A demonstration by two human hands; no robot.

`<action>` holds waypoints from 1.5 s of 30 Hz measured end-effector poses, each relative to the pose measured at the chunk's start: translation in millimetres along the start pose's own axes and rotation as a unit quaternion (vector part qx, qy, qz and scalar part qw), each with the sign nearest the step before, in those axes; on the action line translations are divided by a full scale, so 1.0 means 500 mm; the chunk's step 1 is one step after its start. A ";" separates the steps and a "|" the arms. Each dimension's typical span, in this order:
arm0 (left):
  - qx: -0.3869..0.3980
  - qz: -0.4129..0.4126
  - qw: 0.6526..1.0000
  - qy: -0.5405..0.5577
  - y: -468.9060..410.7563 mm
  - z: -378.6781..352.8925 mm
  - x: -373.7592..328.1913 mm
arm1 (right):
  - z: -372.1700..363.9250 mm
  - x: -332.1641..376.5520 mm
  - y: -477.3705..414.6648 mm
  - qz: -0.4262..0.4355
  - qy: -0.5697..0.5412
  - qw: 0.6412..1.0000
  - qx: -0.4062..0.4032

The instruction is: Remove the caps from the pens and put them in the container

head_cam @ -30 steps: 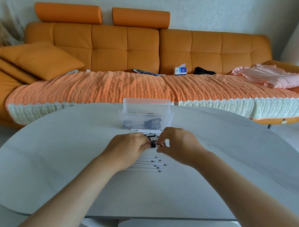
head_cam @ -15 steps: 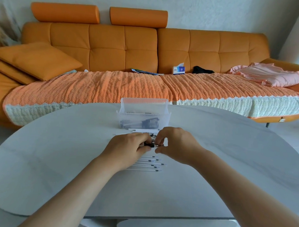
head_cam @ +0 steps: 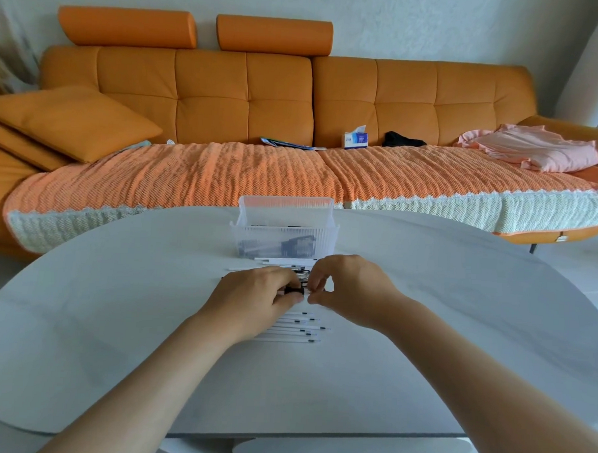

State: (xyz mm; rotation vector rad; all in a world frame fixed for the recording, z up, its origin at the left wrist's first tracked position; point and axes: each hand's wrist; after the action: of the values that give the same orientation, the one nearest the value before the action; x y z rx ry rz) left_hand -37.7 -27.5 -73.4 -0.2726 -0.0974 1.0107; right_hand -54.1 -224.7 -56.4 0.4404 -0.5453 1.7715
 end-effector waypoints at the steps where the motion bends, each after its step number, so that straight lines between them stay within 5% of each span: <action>1: -0.004 -0.001 1.000 0.002 0.001 0.001 0.000 | -0.002 0.001 0.000 0.001 0.001 1.000 -0.001; 18: -0.014 0.032 0.999 0.005 0.017 0.001 0.061 | 0.000 -0.008 -0.007 0.000 0.020 1.000 -0.014; 29: -0.112 0.154 0.978 -0.081 0.036 0.030 0.123 | -0.011 -0.016 -0.023 -0.048 0.059 0.997 -0.004; 36: -0.079 0.037 0.996 -0.012 0.026 0.012 0.072 | -0.025 0.009 -0.024 0.004 0.003 1.000 -0.009; 45: -0.005 0.052 0.999 -0.001 0.009 -0.011 0.049 | 0.007 -0.015 -0.017 -0.031 0.001 1.000 0.006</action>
State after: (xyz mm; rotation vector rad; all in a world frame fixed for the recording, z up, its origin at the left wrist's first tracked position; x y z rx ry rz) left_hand -27.2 -5.5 -81.3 -0.2869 -0.0912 1.1142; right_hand -43.9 -230.6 -56.2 0.4585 -0.5152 1.7162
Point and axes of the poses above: each hand's wrist, its own y-axis away from the middle knuckle, its own z-axis out of the back of the hand, x = y × z, and after that the axes turned 12 degrees about -y, right-handed
